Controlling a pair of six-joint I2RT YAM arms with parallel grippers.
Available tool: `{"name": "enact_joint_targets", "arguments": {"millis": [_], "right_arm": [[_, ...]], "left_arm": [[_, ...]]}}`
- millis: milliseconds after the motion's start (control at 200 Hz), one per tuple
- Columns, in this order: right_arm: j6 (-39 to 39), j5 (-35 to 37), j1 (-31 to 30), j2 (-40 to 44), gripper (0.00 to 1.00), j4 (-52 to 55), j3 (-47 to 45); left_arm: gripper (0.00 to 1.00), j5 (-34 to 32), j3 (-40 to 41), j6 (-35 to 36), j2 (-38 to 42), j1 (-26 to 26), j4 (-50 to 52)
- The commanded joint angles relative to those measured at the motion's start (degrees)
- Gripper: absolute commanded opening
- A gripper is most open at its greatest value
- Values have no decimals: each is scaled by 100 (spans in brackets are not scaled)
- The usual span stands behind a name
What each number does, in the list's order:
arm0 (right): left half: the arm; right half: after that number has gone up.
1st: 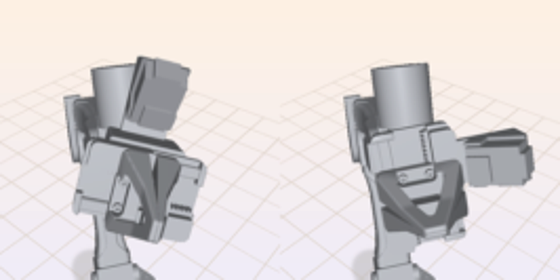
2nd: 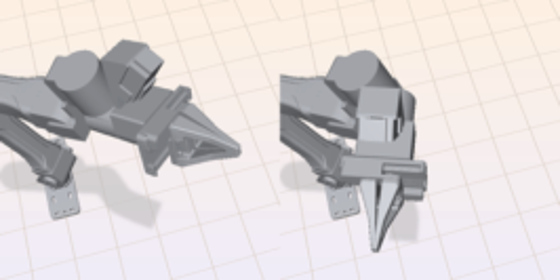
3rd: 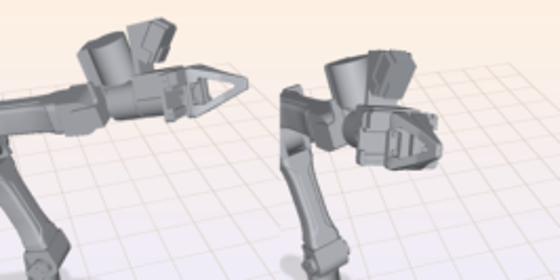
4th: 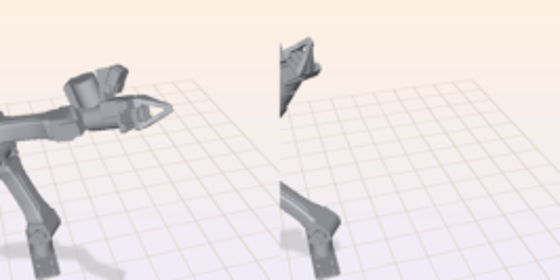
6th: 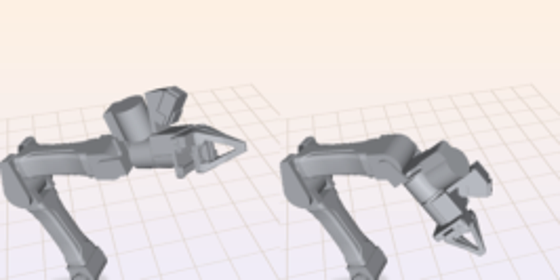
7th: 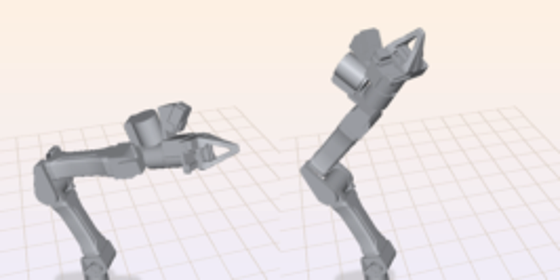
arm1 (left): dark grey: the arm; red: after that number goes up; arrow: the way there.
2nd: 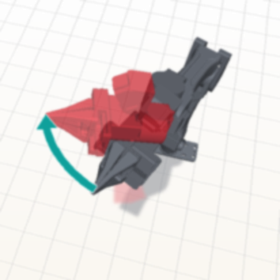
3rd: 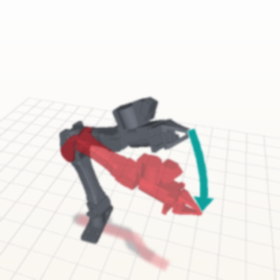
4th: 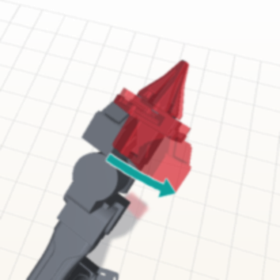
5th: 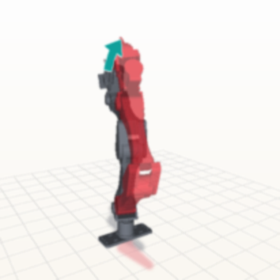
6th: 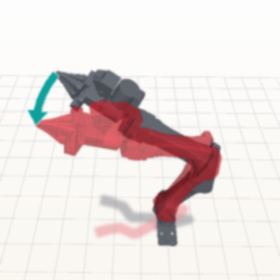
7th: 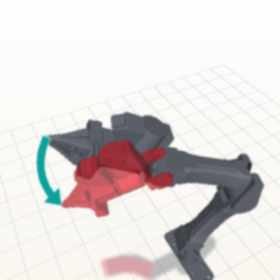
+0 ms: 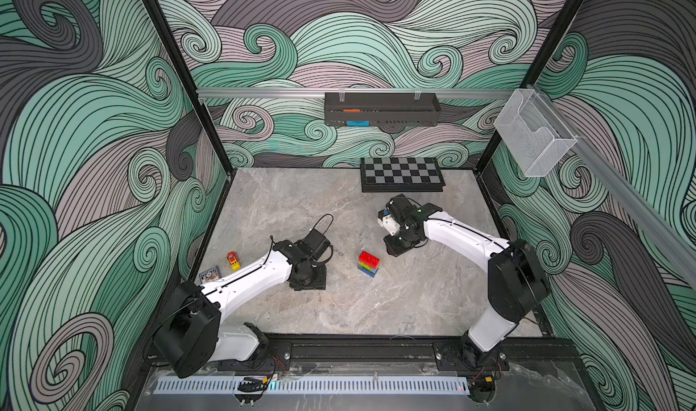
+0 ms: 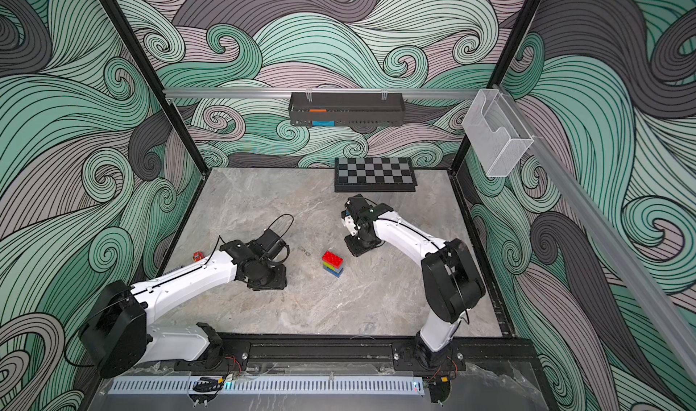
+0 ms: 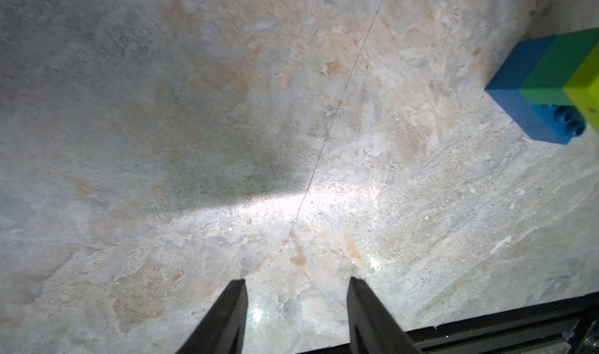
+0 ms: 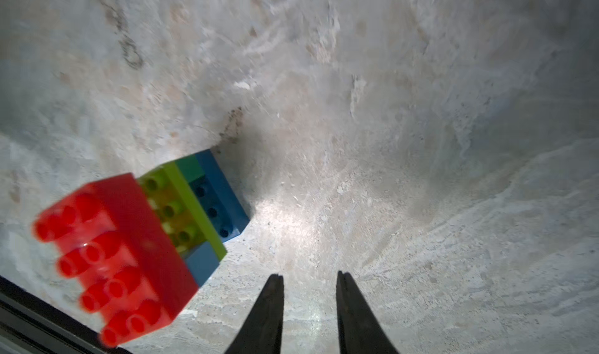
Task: Assemble the number 5 with lego
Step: Adjust the lego brick at the center of the board.
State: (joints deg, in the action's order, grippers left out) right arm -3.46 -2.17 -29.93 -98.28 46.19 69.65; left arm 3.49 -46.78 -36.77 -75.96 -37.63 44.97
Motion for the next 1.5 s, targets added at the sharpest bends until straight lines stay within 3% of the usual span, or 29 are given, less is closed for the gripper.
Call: {"name": "enact_joint_targets", "arguments": {"millis": [0,350,1016,1321,1496], "right_arm": [[-433,-586,11,-167,26,-613,-206],[-868,-1331,-18,-477,19,-1445,-775],[-1810,-2320,-574,-57,20,-2860,-2040],[-2321,-2608,-859,-220,19,-3623,-2102],[-2304,-2485,-737,385,22,-3506,-2411]], "left_arm": [[54,64,-191,-45,56,19,176],[54,43,-147,-102,146,15,205],[56,205,-206,-75,328,-41,39],[66,441,-222,103,886,-230,-385],[73,422,-232,373,1075,-586,-902]]}}
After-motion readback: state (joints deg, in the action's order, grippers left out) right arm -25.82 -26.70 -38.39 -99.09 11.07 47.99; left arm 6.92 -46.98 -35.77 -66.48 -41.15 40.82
